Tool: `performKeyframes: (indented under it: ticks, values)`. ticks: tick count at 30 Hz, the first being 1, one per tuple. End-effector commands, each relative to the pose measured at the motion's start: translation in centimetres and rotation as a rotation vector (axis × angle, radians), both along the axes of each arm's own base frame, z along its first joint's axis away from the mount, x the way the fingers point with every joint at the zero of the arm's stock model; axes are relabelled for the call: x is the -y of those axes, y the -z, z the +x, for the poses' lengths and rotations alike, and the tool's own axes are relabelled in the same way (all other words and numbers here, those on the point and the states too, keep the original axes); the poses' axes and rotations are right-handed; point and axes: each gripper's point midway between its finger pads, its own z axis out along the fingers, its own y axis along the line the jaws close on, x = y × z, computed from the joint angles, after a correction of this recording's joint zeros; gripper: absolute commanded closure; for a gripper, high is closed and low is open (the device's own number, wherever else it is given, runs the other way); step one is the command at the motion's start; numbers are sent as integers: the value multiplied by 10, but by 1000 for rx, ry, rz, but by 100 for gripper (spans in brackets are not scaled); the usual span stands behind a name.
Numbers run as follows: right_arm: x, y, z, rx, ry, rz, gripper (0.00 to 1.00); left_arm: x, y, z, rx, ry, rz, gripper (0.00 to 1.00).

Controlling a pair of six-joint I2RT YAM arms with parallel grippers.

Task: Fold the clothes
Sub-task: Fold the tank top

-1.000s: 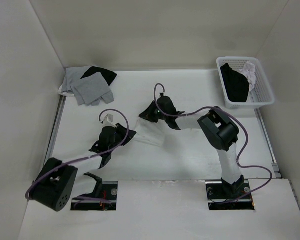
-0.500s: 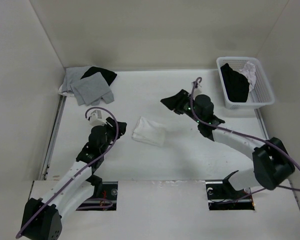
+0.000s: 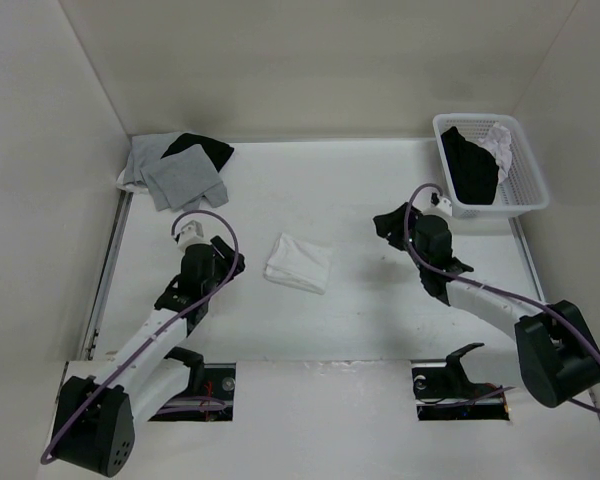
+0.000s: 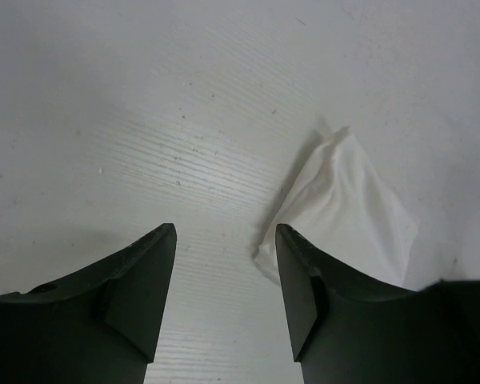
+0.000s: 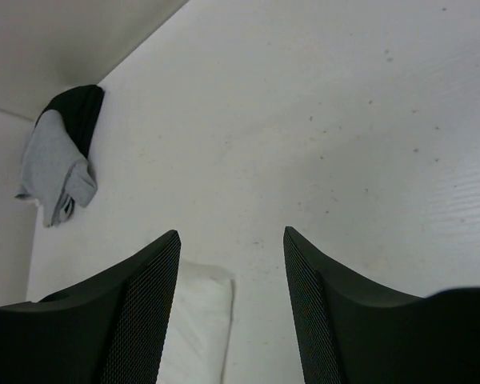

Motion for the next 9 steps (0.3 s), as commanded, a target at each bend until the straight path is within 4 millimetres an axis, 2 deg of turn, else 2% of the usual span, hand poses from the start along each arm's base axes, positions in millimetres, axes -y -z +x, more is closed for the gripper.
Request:
performKeyframes:
  ticks: [1,7,9]
  values:
    - [12,-12,9,83,51,-3,41,12,-24,14,70,48,4,49]
    - [15,-11,7,87,54,-9,41,28,-18,20,55,97,11,50]
    - [15,-11,7,88,53,-8,41,31,-18,22,53,108,20,48]
